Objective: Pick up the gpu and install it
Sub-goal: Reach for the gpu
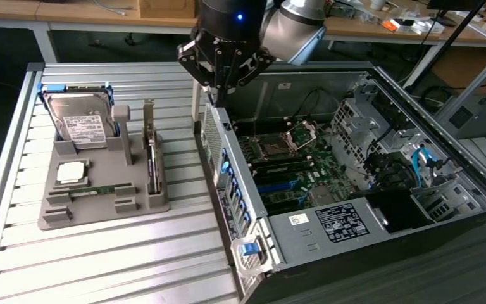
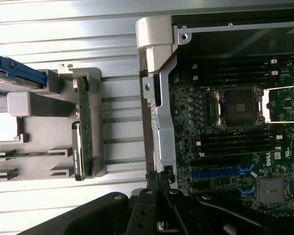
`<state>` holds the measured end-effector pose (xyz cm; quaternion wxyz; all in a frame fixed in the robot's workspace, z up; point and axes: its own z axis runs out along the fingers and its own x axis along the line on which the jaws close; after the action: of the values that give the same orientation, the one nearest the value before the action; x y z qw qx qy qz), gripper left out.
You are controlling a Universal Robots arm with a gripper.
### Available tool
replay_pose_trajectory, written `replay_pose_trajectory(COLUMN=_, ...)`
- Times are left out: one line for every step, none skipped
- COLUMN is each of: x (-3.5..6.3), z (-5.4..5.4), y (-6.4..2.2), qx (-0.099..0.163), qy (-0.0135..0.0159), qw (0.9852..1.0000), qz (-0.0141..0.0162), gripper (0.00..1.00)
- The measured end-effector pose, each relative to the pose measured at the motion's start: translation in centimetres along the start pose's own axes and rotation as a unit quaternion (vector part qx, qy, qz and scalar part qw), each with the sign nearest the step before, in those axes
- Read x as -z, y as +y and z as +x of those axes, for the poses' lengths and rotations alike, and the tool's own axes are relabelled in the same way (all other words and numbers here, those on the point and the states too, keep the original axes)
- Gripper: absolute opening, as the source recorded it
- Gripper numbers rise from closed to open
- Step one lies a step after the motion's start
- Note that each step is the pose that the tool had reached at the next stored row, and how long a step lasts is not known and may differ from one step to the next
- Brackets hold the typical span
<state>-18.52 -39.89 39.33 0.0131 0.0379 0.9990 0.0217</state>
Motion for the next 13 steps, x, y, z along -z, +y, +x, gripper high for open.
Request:
replay_pose_trajectory(x=0.0, z=0.05, y=0.0, qx=0.0, qy=0.0, qw=1.0, qz=0.0, gripper=0.11)
replay_pose_trajectory(x=0.0, z=0.11, y=-0.01, qx=0.0, qy=0.0, qw=1.0, qz=0.0, gripper=0.11)
replay_pose_trajectory(x=0.0, z=0.17, y=-0.01, qx=0.0, qy=0.0, qw=1.0, qz=0.0, gripper=0.11)
replay_pose_trajectory(x=0.01, z=0.22, y=-0.02, qx=0.0, qy=0.0, qw=1.0, qz=0.0, gripper=0.11)
replay_pose_trajectory(x=0.01, z=0.27, y=-0.02, qx=0.0, qy=0.0, qw=1.0, qz=0.0, gripper=0.11)
replay_pose_trajectory(x=0.01, z=0.34, y=-0.03, qx=0.0, qy=0.0, qw=1.0, qz=0.0, gripper=0.11)
replay_pose_trajectory(x=0.01, z=0.41, y=-0.03, qx=0.0, qy=0.0, qw=1.0, qz=0.0, gripper=0.11)
replay_pose_trajectory(x=0.01, z=0.5, y=-0.04, qx=0.0, qy=0.0, qw=1.0, qz=0.0, gripper=0.11)
replay_pose_trajectory(x=0.01, z=0.56, y=-0.04, qx=0.0, qy=0.0, qw=1.0, qz=0.0, gripper=0.11)
replay_pose_trajectory(x=0.01, z=0.61, y=-0.05, qx=0.0, qy=0.0, qw=1.0, qz=0.0, gripper=0.11)
replay_pose_trajectory(x=0.02, z=0.67, y=-0.05, qx=0.0, qy=0.0, qw=1.0, qz=0.0, gripper=0.11)
replay_pose_trajectory(x=0.02, z=0.72, y=-0.05, qx=0.0, qy=0.0, qw=1.0, qz=0.0, gripper=0.11)
replay_pose_trajectory(x=0.02, z=0.76, y=-0.06, qx=0.0, qy=0.0, qw=1.0, qz=0.0, gripper=0.11)
